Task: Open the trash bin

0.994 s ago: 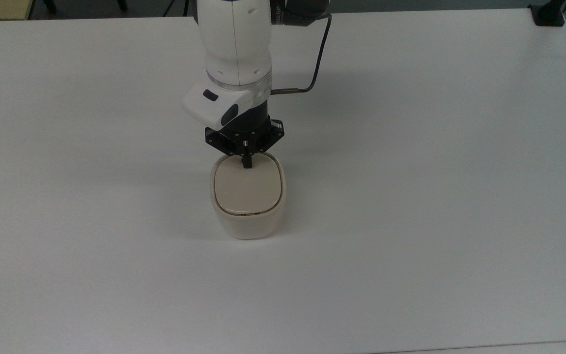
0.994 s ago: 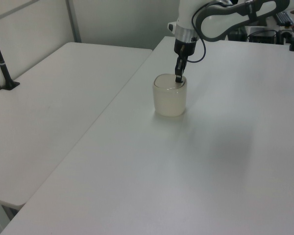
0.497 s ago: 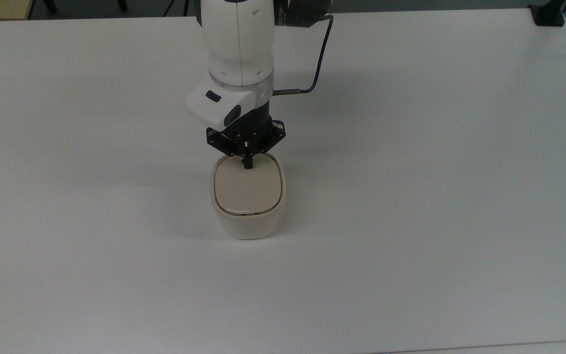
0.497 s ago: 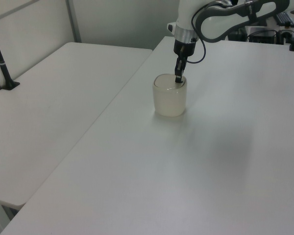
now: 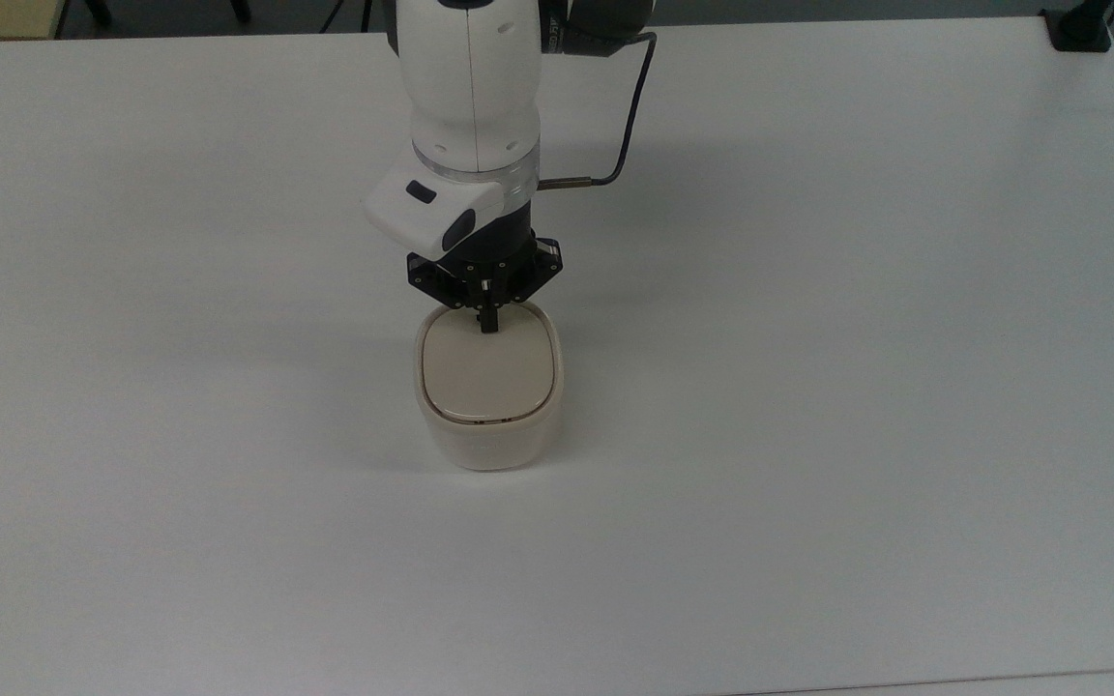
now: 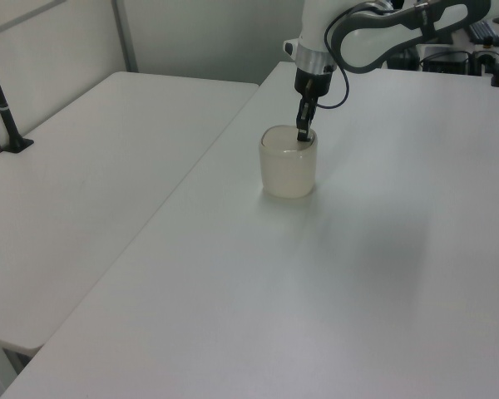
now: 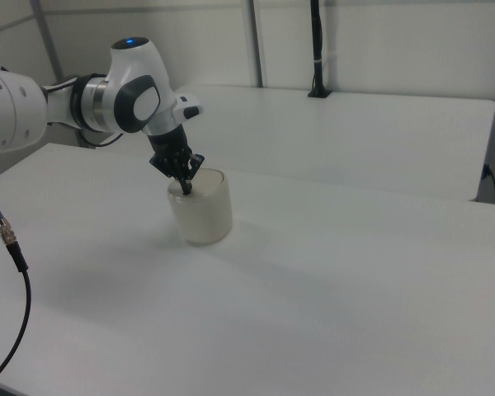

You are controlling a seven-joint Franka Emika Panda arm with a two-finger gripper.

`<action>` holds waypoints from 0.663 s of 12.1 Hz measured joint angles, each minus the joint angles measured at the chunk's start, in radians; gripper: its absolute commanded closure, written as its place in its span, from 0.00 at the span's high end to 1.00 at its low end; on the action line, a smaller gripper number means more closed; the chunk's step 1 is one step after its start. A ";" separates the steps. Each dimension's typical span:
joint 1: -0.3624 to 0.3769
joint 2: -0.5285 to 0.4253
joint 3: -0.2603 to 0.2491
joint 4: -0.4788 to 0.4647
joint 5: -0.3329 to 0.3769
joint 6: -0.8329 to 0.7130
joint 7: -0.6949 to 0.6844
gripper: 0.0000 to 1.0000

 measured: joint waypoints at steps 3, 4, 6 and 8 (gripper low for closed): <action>0.000 -0.002 0.000 0.005 0.000 0.000 0.000 0.02; 0.000 -0.007 -0.001 0.009 0.000 -0.005 0.000 0.02; -0.001 -0.029 -0.002 0.019 0.000 -0.055 0.000 0.03; -0.004 -0.081 -0.003 0.032 0.000 -0.156 0.000 0.03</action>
